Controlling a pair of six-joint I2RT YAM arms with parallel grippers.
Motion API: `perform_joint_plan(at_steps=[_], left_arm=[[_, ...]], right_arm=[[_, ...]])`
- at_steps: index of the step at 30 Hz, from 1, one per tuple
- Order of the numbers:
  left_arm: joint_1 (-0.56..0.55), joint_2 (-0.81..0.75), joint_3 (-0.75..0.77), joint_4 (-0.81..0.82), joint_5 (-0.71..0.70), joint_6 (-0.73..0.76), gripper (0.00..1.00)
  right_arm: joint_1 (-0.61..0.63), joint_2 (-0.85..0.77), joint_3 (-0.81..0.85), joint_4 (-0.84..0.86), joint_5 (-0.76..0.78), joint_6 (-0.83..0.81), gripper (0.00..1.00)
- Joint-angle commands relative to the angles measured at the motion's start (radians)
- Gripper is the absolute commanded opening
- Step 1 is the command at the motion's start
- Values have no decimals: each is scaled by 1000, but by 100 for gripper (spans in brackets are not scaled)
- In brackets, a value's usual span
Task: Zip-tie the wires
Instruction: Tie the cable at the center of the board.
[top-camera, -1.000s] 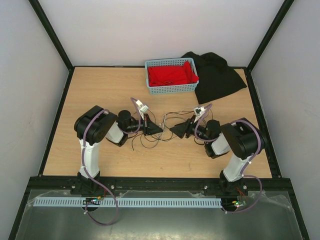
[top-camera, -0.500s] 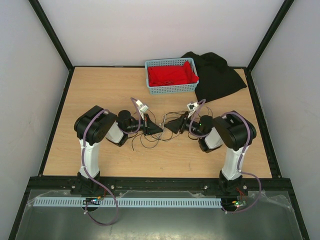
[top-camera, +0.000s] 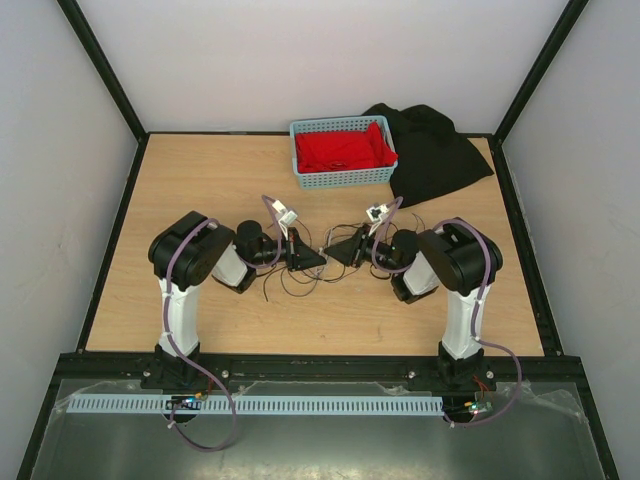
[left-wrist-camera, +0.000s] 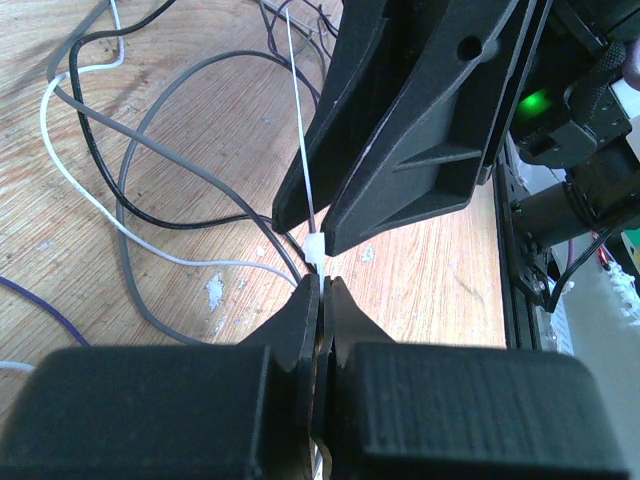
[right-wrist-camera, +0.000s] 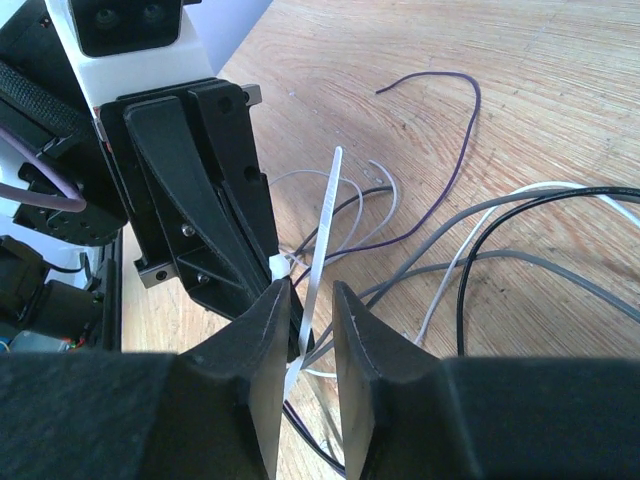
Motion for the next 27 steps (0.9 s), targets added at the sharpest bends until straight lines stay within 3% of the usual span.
perform_joint_plan(at_steps=[1, 8, 14, 27], left_arm=[[-3, -36, -8, 41, 14, 1, 0], [-6, -31, -5, 42, 13, -1, 0], [-4, -32, -7, 41, 9, 3, 0], [33, -68, -20, 41, 6, 15, 0]], right_arm=[[7, 14, 24, 118, -13, -10, 33], [9, 27, 24, 141, -20, 5, 26], [8, 16, 4, 141, -14, -7, 1], [-19, -65, -108, 132, -26, -27, 0]])
